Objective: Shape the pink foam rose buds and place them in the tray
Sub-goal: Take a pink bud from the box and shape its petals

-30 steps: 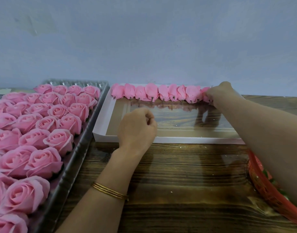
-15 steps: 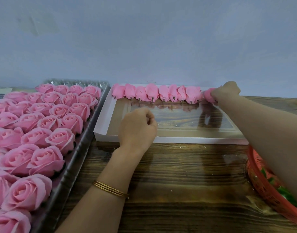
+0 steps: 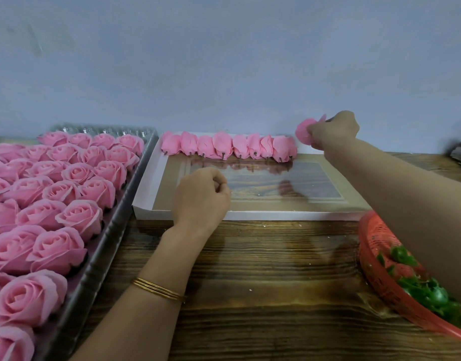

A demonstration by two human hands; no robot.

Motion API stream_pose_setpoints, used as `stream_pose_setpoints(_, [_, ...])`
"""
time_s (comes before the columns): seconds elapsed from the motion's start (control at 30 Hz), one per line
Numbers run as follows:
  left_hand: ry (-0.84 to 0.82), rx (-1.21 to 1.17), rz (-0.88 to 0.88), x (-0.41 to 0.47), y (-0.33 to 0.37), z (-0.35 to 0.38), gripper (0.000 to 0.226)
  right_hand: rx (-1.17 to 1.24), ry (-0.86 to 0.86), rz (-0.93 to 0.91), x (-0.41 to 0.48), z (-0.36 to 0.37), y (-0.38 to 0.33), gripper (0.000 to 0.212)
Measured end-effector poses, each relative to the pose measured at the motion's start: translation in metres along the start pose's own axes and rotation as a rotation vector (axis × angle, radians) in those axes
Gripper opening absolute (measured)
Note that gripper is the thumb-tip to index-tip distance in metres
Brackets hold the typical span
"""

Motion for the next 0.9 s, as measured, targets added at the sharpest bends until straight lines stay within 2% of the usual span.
stream_pose_setpoints(0.07, [-0.002,-0.031,-0.007,0.001,-0.001,0.000,0.019,-0.029,-0.034,0.004,-0.003,0.006,-0.003,0.016])
stream_pose_setpoints(0.2, [-0.024,-0.059,-0.046,0.003,-0.006,0.001,0.008,-0.041,-0.060,-0.016,-0.026,0.009,-0.018,0.009])
stream_pose_setpoints(0.27, [-0.039,-0.087,-0.064,0.004,-0.008,0.002,0.008,-0.030,-0.088,-0.030,-0.042,0.012,-0.021,0.016])
stream_pose_setpoints(0.43, [-0.072,-0.199,-0.126,0.007,-0.008,-0.001,0.007,0.114,-0.178,-0.042,-0.096,0.024,-0.021,0.013])
stream_pose_setpoints(0.53, [-0.108,-0.347,-0.175,0.007,-0.010,0.003,0.008,0.264,-0.223,-0.008,-0.123,0.032,-0.012,0.010])
stream_pose_setpoints(0.63, [-0.219,-0.607,-0.312,0.001,-0.013,0.020,0.020,0.406,-0.273,0.061,-0.148,0.036,0.001,0.013])
stream_pose_setpoints(0.73, [-0.387,-0.764,-0.420,-0.006,-0.009,0.038,0.041,0.528,-0.304,0.101,-0.164,0.037,0.012,0.017])
stream_pose_setpoints(0.83, [-0.590,-1.053,-0.500,-0.020,0.013,0.056,0.033,0.647,-0.336,0.119,-0.177,0.036,0.017,0.007])
stream_pose_setpoints(0.9, [-0.672,-1.140,-0.518,-0.028,0.025,0.063,0.042,0.714,-0.337,0.121,-0.184,0.037,0.019,0.015])
Point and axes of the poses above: each hand's wrist, its own x-axis towards the middle knuckle, its own z-axis out of the palm, y = z × x, the point moved 10 cm from there along x, towards the middle knuckle, and after that the axes turned 14 degrees about -x, right-handed, at the moved point
